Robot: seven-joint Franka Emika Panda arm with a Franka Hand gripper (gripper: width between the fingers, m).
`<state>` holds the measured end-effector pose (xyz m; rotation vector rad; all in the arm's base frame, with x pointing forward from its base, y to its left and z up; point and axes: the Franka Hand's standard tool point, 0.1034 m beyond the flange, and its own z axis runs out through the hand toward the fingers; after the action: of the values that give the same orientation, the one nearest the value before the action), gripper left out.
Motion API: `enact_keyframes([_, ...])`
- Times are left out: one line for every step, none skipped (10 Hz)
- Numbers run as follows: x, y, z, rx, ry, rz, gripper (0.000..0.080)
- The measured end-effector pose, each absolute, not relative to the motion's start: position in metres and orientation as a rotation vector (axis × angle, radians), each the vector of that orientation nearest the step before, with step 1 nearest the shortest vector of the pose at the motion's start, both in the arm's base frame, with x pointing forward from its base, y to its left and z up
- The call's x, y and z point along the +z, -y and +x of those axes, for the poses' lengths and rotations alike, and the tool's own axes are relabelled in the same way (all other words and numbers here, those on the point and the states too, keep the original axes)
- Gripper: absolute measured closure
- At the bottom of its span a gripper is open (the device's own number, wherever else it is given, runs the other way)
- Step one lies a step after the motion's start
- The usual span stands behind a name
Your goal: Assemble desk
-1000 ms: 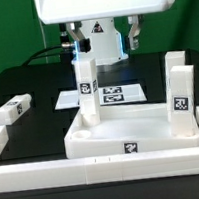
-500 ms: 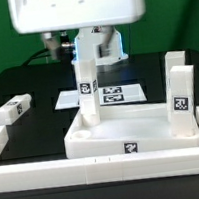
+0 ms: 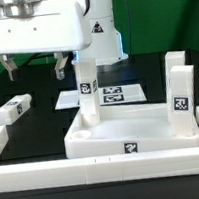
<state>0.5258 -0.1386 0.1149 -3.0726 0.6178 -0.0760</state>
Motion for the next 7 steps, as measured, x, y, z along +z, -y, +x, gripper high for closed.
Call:
enact_keyframes([0.114, 0.139, 0.525, -0.074, -0.618, -3.073, 0.0150])
enact_keyframes([0.113, 0.140, 0.524, -0.073, -0.609, -3.077, 0.0150])
enact_keyframes([0.108, 0.149, 0.518, -0.066, -0.597, -3.087, 0.0150])
enact_keyframes([0.097, 0.166, 0.505, -0.074, -0.562, -3.109, 0.0150])
enact_keyframes([0.083, 0.183, 0.490, -0.064, -0.560, -3.121, 0.0150])
enact_keyframes([0.072, 0.195, 0.483, -0.076, -0.532, -3.145, 0.0150])
enact_keyframes([0.065, 0.199, 0.479, -0.087, -0.511, -3.161, 0.0150])
